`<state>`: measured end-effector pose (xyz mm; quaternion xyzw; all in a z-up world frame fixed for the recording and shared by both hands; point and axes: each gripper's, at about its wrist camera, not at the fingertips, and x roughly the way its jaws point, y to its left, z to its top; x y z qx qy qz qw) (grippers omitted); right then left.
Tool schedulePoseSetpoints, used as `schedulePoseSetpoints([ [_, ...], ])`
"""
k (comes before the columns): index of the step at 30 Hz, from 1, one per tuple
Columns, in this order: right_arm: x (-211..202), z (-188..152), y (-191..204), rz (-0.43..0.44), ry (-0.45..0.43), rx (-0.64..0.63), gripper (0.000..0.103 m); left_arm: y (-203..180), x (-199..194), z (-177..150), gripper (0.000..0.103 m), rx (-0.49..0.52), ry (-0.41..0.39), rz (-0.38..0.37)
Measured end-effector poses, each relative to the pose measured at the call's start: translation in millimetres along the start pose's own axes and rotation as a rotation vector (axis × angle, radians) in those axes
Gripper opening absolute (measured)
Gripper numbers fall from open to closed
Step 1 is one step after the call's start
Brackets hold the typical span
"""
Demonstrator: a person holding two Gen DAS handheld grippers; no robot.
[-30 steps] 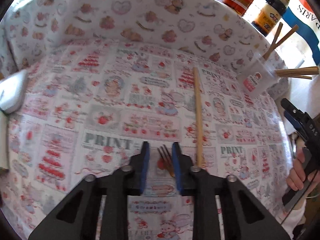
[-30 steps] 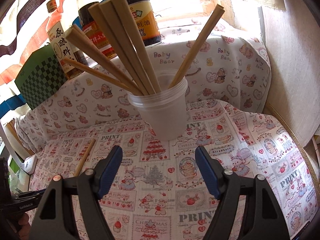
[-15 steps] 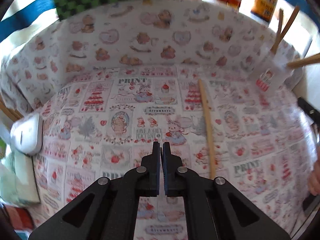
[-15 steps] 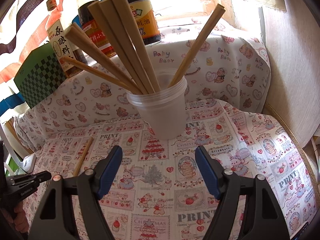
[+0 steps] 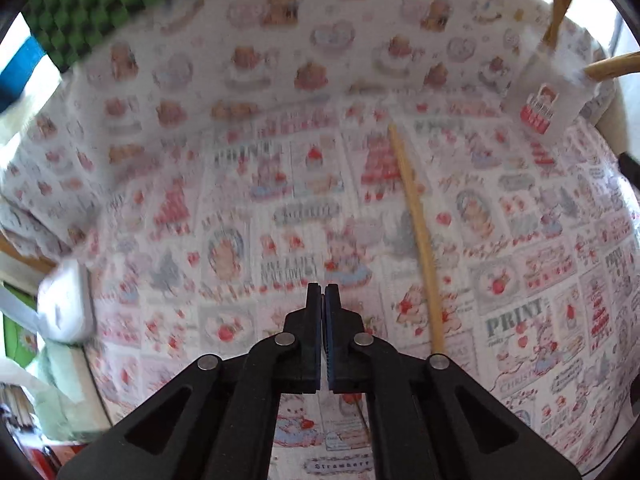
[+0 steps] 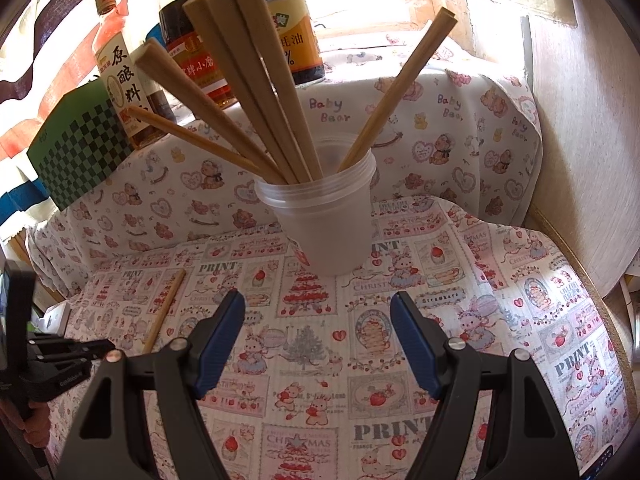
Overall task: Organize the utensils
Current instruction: 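Close the left tool on the metal fork and lift it, then grasp the last wooden chopstick with the right tool while the left tool holds the fork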
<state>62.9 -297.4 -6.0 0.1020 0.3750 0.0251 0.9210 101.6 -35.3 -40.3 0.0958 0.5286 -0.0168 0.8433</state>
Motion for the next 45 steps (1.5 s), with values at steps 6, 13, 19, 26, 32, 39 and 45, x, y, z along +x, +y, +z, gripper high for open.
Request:
schedulePoseSetpoints([
  [6,2,0,-1,-0.005,0.005,-0.001,0.073,0,-56,13,0.001,-0.021,-0.177,-0.013],
  [13,2,0,-1,-0.009,0.003,-0.004,0.073,-4,-82,27,0.001,-0.014,-0.287,0.037],
  [19,3,0,0,-0.005,0.001,-0.010,0.073,-13,-98,18,0.001,0.021,-0.493,0.133],
  [26,-1,-4,9,0.012,-0.033,-0.061,0.073,11,-93,4,0.001,-0.008,-0.681,0.046],
  [32,-9,-10,24,0.059,-0.051,-0.120,0.073,32,-105,-13,0.001,-0.126,-0.806,0.025],
  [39,-6,-17,55,0.136,0.009,-0.178,0.061,53,-121,-20,0.001,-0.183,-0.830,0.031],
  [45,10,-12,99,0.179,0.125,-0.199,0.041,70,-107,-15,0.001,-0.249,-0.763,0.048],
])
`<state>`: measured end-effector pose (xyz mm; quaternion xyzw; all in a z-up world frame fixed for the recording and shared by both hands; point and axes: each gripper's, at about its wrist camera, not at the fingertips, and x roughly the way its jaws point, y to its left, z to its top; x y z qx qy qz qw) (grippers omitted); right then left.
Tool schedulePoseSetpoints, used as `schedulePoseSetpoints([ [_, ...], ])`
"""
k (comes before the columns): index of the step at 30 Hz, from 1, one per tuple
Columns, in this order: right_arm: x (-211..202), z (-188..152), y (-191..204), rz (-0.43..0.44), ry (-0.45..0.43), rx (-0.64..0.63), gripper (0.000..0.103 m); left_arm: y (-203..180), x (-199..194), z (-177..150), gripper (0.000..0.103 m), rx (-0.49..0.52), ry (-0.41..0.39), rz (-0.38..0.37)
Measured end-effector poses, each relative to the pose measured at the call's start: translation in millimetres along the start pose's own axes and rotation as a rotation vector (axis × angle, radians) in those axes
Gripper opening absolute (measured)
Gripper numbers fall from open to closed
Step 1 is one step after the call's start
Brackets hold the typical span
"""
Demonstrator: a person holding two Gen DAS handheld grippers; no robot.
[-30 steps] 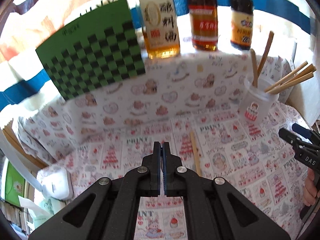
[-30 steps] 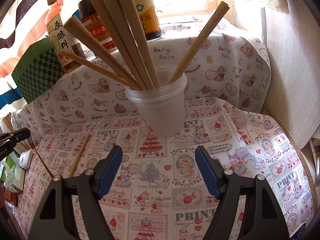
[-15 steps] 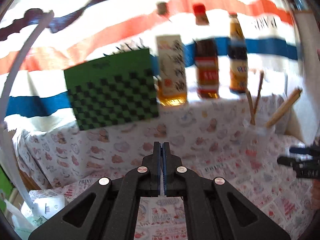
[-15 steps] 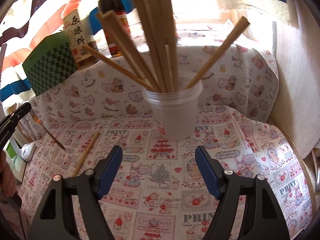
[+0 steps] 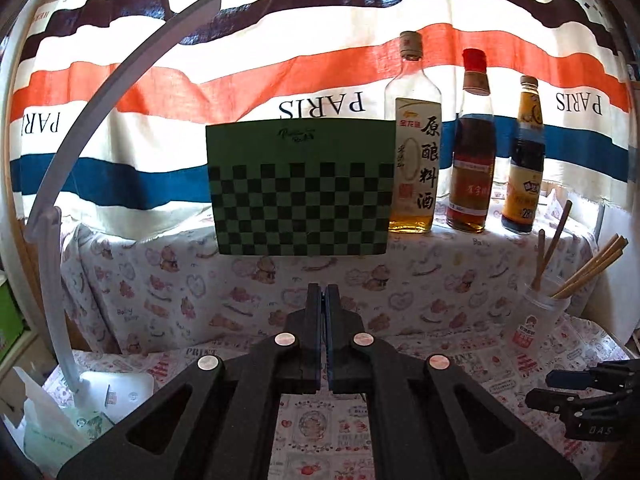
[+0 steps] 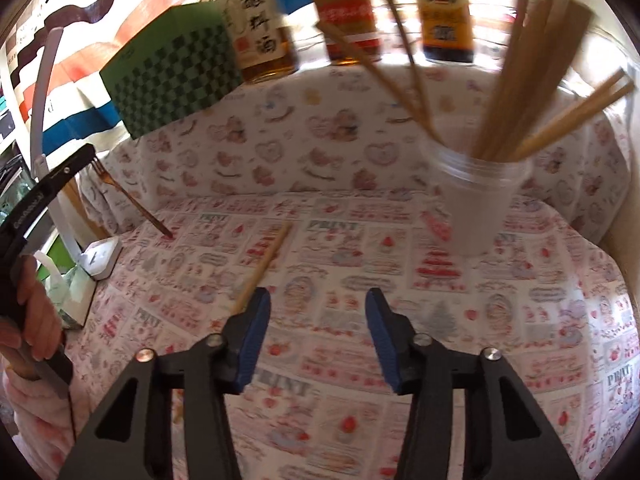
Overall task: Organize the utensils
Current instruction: 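Grasp the last wooden chopstick with the right tool while the left tool holds the fork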
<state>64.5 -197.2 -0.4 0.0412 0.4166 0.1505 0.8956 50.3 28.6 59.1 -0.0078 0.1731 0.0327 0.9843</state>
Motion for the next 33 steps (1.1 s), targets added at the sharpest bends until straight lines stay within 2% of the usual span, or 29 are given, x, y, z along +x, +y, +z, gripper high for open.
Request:
schedulePoseSetpoints([
  [2,10,12,13,-0.024,0.026,0.007,0.040,8,1,-1,0.001,-0.016,-0.012,0.010],
  [10,89,56,42,-0.043,0.180,0.099,0.016,31,-1,3,0.001,-0.082,-0.045,0.027],
  [13,114,58,47,-0.061,0.227,0.118,0.014,32,-1,3,0.001,-0.071,-0.063,0.068],
  [16,124,55,61,-0.096,0.222,0.060,0.014,36,1,3,0.001,-0.091,-0.051,0.061],
  [18,129,55,67,-0.150,0.199,0.011,0.014,37,1,3,0.001,-0.094,-0.052,0.069],
  [23,143,59,68,-0.195,0.191,0.021,0.014,37,0,3,0.001,-0.096,-0.064,0.087],
  [25,150,59,65,-0.185,0.212,0.032,0.014,38,0,3,0.001,-0.099,-0.065,0.087],
  [30,153,58,63,-0.217,0.190,0.015,0.009,37,2,2,0.001,-0.096,-0.061,0.090],
  [33,147,59,60,-0.172,0.174,0.032,0.007,35,2,2,0.001,-0.092,-0.056,0.101],
])
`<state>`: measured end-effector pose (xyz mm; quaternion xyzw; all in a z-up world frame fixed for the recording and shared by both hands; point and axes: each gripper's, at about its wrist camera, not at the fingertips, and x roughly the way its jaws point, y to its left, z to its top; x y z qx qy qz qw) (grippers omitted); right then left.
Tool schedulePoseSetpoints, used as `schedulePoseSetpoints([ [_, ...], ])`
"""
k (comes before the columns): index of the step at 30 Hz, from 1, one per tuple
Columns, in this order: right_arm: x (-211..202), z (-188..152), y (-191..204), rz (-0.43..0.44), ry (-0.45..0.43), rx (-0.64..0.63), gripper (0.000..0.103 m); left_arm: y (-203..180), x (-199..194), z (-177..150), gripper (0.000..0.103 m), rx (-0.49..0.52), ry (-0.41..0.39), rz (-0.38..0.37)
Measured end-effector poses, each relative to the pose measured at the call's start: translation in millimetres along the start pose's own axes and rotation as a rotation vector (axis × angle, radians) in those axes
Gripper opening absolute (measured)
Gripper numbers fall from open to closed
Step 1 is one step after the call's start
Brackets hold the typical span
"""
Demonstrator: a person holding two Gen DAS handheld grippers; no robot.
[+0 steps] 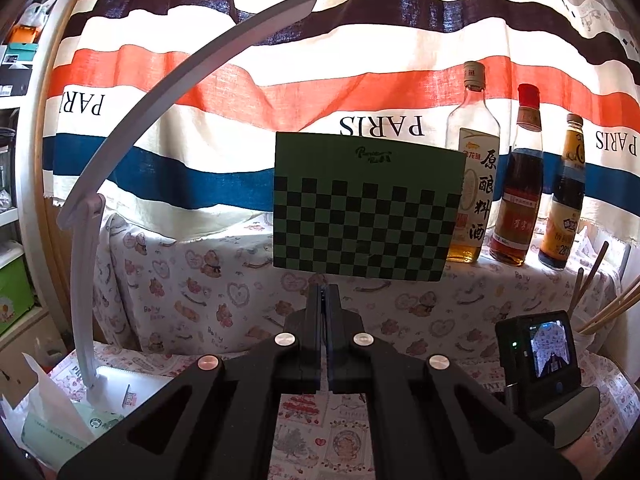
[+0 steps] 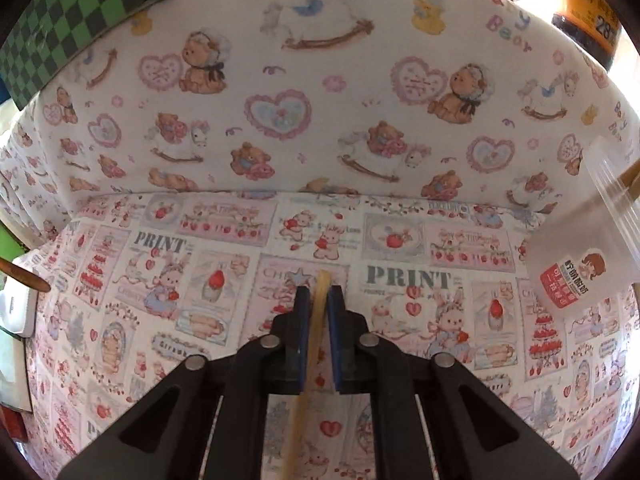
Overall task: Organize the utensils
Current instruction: 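Grasp the last wooden chopstick with the right tool while the left tool holds the fork, then carry the fork and chopstick over the clear cup and lower them in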
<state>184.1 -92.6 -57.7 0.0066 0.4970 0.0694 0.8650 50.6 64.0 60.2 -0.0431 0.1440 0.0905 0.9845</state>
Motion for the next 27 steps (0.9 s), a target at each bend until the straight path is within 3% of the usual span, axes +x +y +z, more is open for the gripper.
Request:
schedulePoseSetpoints([
  [7,-104,7,-27,0.111,-0.257,-0.014,0.006,-2,-2,0,0.001,-0.014,0.015,-0.027],
  [11,-178,6,-46,0.121,-0.461,-0.006,0.006,-11,-1,-5,0.001,0.005,0.029,-0.040],
  [13,-204,3,-59,0.129,-0.523,0.009,0.006,-17,-1,-7,0.001,0.039,0.030,-0.022],
  [16,-235,2,-72,0.146,-0.601,0.028,0.006,-23,-2,-7,0.001,0.066,0.042,-0.006],
  [27,-315,-5,-139,0.182,-0.875,0.136,0.006,-51,-24,-10,0.001,0.137,0.013,-0.103],
])
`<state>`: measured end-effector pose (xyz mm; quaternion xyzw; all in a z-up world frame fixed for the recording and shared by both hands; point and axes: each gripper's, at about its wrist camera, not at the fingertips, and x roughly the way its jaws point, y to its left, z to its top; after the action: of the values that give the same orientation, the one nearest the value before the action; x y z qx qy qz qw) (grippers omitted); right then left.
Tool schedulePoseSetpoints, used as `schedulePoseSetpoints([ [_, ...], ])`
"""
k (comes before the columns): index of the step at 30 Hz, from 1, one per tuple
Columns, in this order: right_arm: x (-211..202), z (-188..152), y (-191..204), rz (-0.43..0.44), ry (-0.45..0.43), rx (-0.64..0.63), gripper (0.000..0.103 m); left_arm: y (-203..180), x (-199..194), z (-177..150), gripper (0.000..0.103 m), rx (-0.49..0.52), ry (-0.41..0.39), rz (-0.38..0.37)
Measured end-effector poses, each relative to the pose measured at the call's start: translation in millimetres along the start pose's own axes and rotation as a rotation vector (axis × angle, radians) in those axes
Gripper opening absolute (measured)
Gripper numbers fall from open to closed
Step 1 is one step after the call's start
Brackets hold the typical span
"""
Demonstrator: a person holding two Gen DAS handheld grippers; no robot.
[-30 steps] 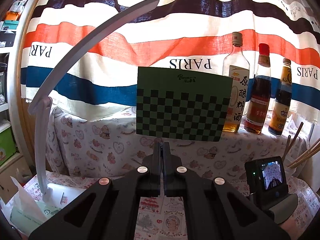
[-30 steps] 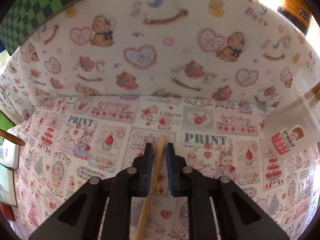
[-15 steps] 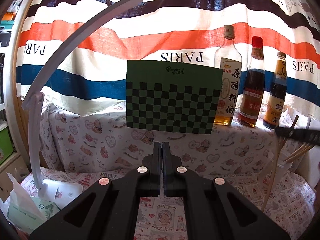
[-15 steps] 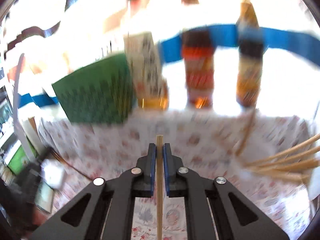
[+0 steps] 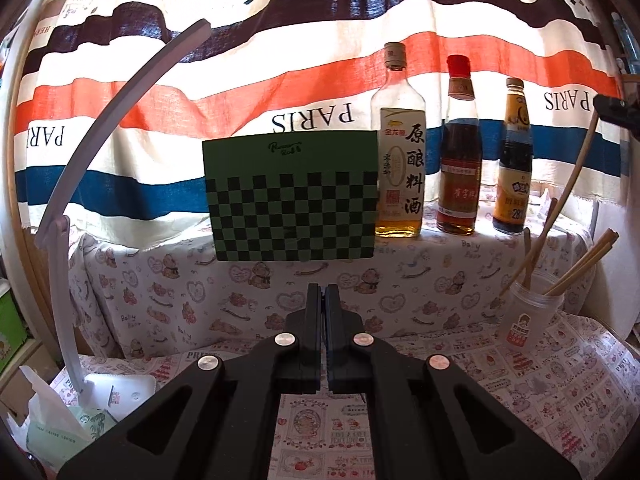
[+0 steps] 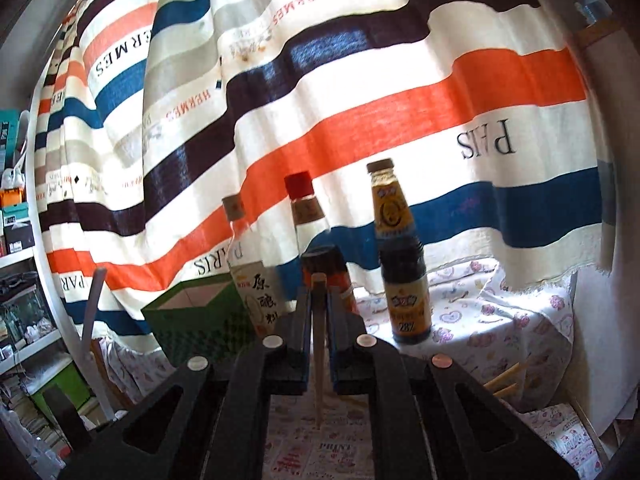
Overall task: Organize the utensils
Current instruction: 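Carry the fork and chopstick over the clear cup and lower them in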
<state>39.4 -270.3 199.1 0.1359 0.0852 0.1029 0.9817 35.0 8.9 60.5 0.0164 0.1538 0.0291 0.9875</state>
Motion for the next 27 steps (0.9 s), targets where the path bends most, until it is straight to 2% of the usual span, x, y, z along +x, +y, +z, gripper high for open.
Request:
schedulePoseSetpoints([
  [4,-12,13,-28,-0.002,-0.073,0.056,0.006,-30,8,8,0.001,0.063,0.003,-0.007],
  [7,-14,16,-47,-0.020,-0.094,0.098,0.006,-51,4,25,0.001,0.052,0.004,-0.072],
  [10,-11,17,-59,-0.072,-0.099,0.104,0.006,-71,-8,48,0.001,0.015,-0.042,-0.129],
  [15,-2,16,-75,-0.117,-0.061,0.089,0.006,-102,-15,81,0.001,-0.058,-0.100,-0.234],
  [20,4,16,-93,-0.164,-0.051,0.109,0.006,-135,-4,93,0.001,-0.096,-0.073,-0.332],
  [27,26,11,-112,-0.197,0.090,0.117,0.006,-164,15,93,0.001,-0.088,-0.093,-0.323],
])
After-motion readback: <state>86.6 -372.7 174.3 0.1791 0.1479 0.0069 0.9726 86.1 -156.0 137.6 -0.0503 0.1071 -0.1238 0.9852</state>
